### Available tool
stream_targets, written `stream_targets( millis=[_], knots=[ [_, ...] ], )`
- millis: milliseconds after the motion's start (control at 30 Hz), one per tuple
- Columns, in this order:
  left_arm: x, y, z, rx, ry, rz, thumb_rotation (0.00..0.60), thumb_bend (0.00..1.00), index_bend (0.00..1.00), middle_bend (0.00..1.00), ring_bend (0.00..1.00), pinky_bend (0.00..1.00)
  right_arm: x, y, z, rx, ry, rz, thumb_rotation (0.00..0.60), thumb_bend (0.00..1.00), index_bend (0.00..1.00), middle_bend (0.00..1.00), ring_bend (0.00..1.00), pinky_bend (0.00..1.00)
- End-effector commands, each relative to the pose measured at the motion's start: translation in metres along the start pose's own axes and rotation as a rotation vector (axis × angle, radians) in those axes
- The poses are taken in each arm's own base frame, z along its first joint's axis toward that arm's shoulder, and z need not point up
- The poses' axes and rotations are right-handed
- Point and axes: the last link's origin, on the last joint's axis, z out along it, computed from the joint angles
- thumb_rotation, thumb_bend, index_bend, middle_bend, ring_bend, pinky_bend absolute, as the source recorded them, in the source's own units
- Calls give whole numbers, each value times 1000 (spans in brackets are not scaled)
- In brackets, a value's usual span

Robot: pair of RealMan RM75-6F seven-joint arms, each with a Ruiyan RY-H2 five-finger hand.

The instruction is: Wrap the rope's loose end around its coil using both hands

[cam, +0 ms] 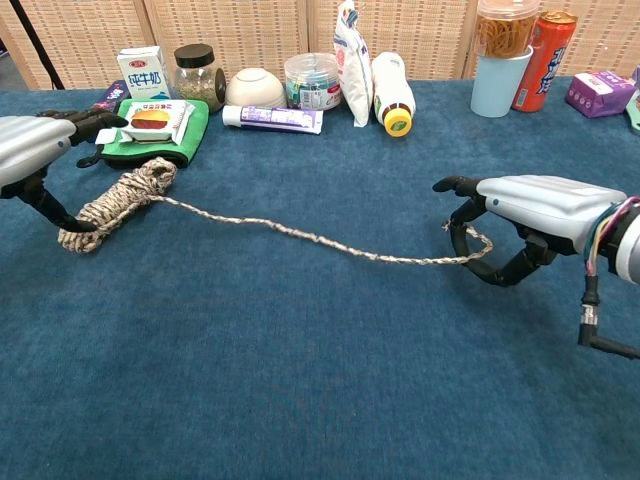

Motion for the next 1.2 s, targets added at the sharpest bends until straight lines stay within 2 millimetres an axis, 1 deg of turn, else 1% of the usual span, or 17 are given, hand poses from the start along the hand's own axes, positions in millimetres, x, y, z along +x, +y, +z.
stream_targets(
  millis=[33,200,367,467,500,567,633,933,1100,1200],
  knots=[
    [6,-16,4,34,15,24,600,68,0,0,0,0,0,1,0,-2,1,2,600,536,599,0,0,0],
    [11,-39,13,96,12,27,600,68,0,0,0,0,1,3,0,-4,1,2,600,537,599,0,0,0],
    [9,-41,12,105,-19,-7,600,68,0,0,0,0,1,3,0,-3,2,3,600,536,600,0,0,0],
    [3,-37,9,104,-88,-52,600,68,0,0,0,0,2,3,0,-2,2,3,600,537,600,0,0,0],
    [-1,-31,7,102,-130,-102,600,68,0,0,0,0,1,3,0,-2,1,2,600,537,600,0,0,0],
    [1,-23,4,96,-167,-185,600,68,0,0,0,0,0,3,-1,-4,0,0,600,537,600,0,0,0],
    [5,-19,2,92,-172,-214,600,68,0,0,0,0,0,4,-1,-6,-2,0,600,538,601,0,0,0],
    [18,-9,-5,82,-148,-265,600,68,0,0,0,0,0,4,-1,-7,-1,1,600,541,602,0,0,0],
    [17,-4,-6,86,-147,-261,600,69,0,0,0,0,-1,4,0,-8,-3,4,600,542,602,0,0,0],
    [13,-2,-4,102,-155,-260,600,68,0,0,0,0,-2,5,0,-10,-4,4,600,542,603,0,0,0]
  ],
)
